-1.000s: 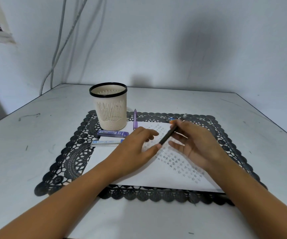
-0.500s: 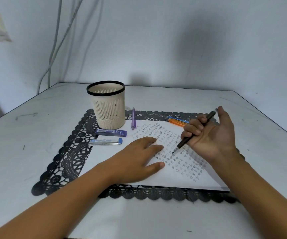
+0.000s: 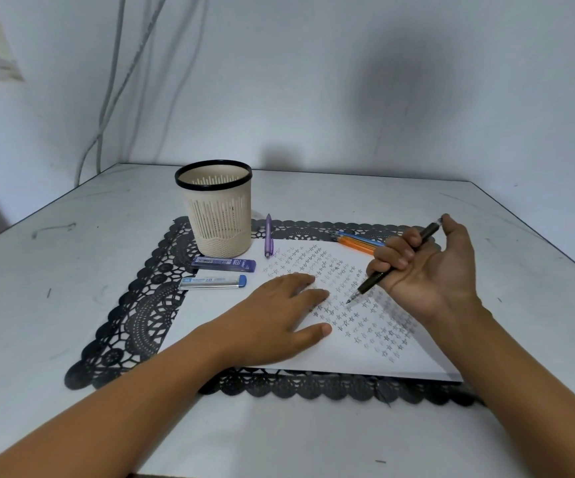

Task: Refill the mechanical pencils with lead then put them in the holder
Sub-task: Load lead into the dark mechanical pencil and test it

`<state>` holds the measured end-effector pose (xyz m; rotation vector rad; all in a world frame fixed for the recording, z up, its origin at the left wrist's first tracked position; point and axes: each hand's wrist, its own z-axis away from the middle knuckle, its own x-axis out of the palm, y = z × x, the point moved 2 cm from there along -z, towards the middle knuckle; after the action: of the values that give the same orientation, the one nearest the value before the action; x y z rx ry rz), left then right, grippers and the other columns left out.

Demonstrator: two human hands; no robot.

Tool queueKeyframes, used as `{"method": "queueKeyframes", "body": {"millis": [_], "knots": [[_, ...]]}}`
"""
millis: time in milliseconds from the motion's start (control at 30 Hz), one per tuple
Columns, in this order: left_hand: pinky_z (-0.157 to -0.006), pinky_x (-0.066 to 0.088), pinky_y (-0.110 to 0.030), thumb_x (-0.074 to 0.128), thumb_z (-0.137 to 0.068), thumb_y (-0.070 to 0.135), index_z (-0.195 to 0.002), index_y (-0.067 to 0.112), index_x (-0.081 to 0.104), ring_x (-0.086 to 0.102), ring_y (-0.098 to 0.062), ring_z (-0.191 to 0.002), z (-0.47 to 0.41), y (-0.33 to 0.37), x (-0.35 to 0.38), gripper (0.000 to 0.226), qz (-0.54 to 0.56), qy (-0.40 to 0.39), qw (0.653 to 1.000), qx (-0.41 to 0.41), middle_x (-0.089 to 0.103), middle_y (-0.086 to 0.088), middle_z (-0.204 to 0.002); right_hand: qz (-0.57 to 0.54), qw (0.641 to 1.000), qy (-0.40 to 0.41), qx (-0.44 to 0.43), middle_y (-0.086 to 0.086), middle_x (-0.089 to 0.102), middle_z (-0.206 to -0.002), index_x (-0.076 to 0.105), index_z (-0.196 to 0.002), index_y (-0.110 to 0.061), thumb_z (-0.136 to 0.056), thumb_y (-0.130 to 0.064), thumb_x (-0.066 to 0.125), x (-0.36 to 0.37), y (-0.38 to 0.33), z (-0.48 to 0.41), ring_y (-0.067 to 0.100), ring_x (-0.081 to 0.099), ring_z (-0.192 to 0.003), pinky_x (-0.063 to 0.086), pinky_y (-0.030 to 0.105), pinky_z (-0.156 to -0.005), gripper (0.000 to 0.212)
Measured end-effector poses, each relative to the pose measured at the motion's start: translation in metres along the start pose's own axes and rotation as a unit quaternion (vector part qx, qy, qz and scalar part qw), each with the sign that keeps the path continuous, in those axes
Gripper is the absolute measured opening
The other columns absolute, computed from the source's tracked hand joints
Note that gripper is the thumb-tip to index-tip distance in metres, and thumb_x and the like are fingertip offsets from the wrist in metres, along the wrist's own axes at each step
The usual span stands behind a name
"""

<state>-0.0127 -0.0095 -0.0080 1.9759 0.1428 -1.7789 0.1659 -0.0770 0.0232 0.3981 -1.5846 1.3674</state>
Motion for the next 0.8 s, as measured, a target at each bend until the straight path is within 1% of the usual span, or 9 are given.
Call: {"method": "queueKeyframes", "body": {"millis": [167, 367, 467, 533, 600, 700, 800], "knots": [[-0.108, 0.007, -0.018, 0.035, -0.092, 0.053, -0.141, 0.032, 0.025, 0.011, -0.007, -0.138, 0.000, 0.001, 0.000, 0.055, -0.001, 0.002, 1.000, 0.001, 0.014, 0.005, -0.153, 0.004, 1.000, -0.006, -0.004, -0.002, 0.025, -0.051, 0.037, -0.050, -0.014, -0.071, -0.046, 0.043, 0.001, -0.001, 0.003, 0.012, 0.025, -0.042, 0.031, 0.023, -0.045, 0.038], [-0.108, 0.008, -0.019, 0.034, -0.091, 0.053, -0.141, 0.032, 0.024, 0.011, -0.007, -0.138, 0.000, -0.001, 0.001, 0.055, -0.002, 0.005, 1.000, 0.000, 0.014, 0.005, -0.153, 0.002, 1.000, -0.004, -0.004, -0.002, 0.026, -0.050, 0.037, -0.051, -0.014, -0.072, -0.049, 0.043, 0.001, 0.000, 0.002, 0.012, 0.025, -0.042, 0.030, 0.022, -0.045, 0.042], [-0.109, 0.012, -0.021, 0.036, -0.092, 0.053, -0.139, 0.033, 0.030, 0.016, -0.010, -0.136, -0.001, -0.002, 0.002, 0.051, 0.000, 0.018, 1.000, 0.004, 0.020, 0.004, -0.151, -0.003, 1.000, -0.005, -0.004, -0.002, 0.026, -0.049, 0.037, -0.051, -0.013, -0.072, -0.049, 0.043, 0.001, 0.000, 0.002, 0.012, 0.025, -0.041, 0.031, 0.022, -0.046, 0.042], [-0.108, 0.020, -0.023, 0.038, -0.091, 0.053, -0.134, 0.030, 0.040, 0.028, -0.010, -0.131, -0.002, 0.000, 0.002, 0.048, 0.023, 0.049, 0.998, 0.018, 0.033, 0.004, -0.144, -0.005, 1.000, -0.007, -0.004, -0.001, 0.026, -0.050, 0.037, -0.052, -0.013, -0.078, -0.050, 0.040, 0.002, 0.001, 0.002, 0.012, 0.026, -0.042, 0.031, 0.022, -0.045, 0.045], [-0.104, 0.030, -0.023, 0.039, -0.090, 0.052, -0.126, 0.027, 0.050, 0.040, -0.007, -0.121, -0.003, 0.002, 0.000, 0.045, 0.058, 0.085, 0.994, 0.032, 0.046, 0.006, -0.132, -0.004, 1.000, -0.016, -0.002, -0.001, 0.027, -0.050, 0.037, -0.052, -0.013, -0.081, -0.052, 0.038, 0.003, 0.003, 0.003, 0.012, 0.026, -0.041, 0.032, 0.021, -0.047, 0.048], [-0.094, 0.038, -0.024, 0.044, -0.091, 0.046, -0.112, 0.025, 0.056, 0.047, -0.002, -0.106, -0.005, 0.006, -0.001, 0.031, 0.116, 0.112, 0.986, 0.034, 0.053, 0.011, -0.115, -0.003, 0.999, -0.032, 0.006, -0.001, 0.028, -0.049, 0.039, -0.051, -0.013, -0.079, -0.052, 0.040, 0.008, 0.009, 0.004, 0.013, 0.027, -0.041, 0.034, 0.020, -0.048, 0.048], [-0.084, 0.041, -0.023, 0.047, -0.091, 0.041, -0.098, 0.026, 0.059, 0.049, -0.001, -0.093, -0.006, 0.007, -0.001, 0.020, 0.151, 0.135, 0.978, 0.042, 0.056, 0.014, -0.099, -0.002, 0.999, -0.043, 0.015, -0.001, 0.028, -0.049, 0.038, -0.053, -0.014, -0.084, -0.055, 0.035, 0.010, 0.015, 0.006, 0.012, 0.027, -0.042, 0.034, 0.021, -0.046, 0.052]]}}
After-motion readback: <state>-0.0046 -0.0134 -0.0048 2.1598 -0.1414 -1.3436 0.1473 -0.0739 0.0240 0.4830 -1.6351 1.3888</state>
